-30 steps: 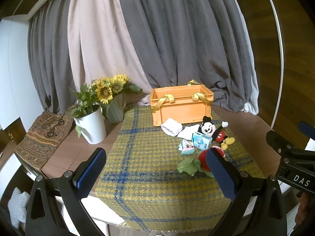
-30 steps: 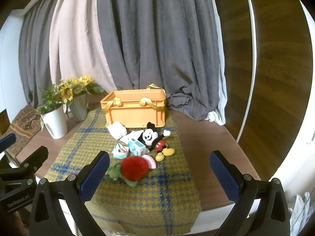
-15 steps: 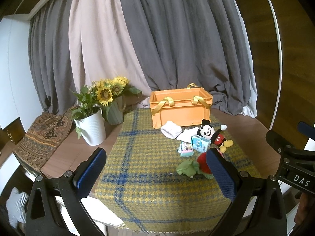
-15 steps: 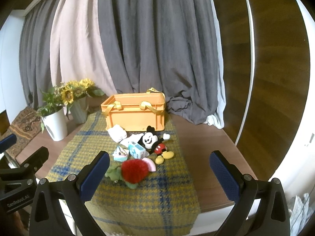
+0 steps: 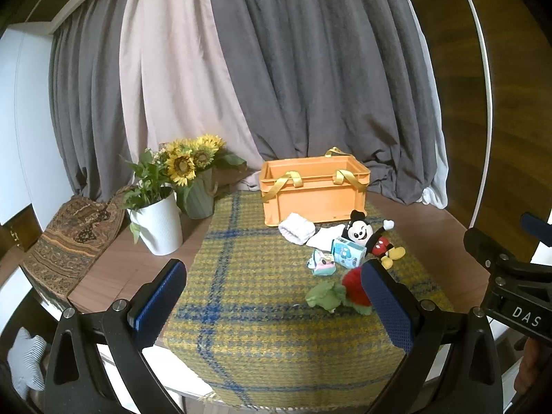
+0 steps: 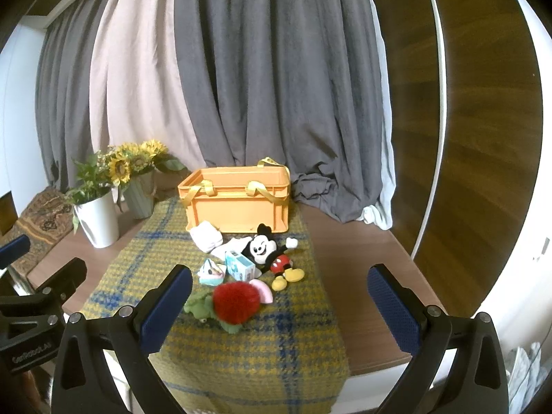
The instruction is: Organize soft objects
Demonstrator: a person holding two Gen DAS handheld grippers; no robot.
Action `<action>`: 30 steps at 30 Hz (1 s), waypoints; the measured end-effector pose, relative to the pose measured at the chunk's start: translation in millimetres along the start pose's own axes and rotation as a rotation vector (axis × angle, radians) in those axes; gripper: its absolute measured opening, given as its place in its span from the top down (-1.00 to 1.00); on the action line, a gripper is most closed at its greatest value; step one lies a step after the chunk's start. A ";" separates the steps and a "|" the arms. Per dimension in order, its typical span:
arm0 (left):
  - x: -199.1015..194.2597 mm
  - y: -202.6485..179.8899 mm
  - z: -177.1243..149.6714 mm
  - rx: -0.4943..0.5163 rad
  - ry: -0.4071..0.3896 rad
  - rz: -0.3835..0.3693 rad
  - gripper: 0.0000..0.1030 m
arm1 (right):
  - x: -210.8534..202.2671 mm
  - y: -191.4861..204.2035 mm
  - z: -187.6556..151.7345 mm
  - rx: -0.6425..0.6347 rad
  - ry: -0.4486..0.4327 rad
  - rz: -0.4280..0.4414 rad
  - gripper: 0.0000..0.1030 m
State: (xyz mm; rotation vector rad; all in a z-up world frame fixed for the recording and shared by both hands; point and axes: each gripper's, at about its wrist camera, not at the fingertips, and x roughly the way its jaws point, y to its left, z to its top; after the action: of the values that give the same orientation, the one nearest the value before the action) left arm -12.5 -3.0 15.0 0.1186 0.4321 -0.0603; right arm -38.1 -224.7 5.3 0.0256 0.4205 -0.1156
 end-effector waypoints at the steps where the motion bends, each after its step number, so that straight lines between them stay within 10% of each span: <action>1: -0.2 -0.1 -0.2 0.001 -0.001 0.001 -1.00 | -0.1 0.3 -0.2 0.000 -0.001 -0.001 -0.99; 30: 20.6 -9.4 -11.2 0.076 0.034 -0.022 -1.00 | 15.7 -1.3 -5.7 0.004 0.033 -0.007 -0.99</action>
State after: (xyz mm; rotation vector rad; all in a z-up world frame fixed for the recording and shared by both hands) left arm 0.7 -11.6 -4.7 0.1895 0.4649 -0.0965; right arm -26.3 -227.4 -6.3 0.0303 0.4534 -0.1233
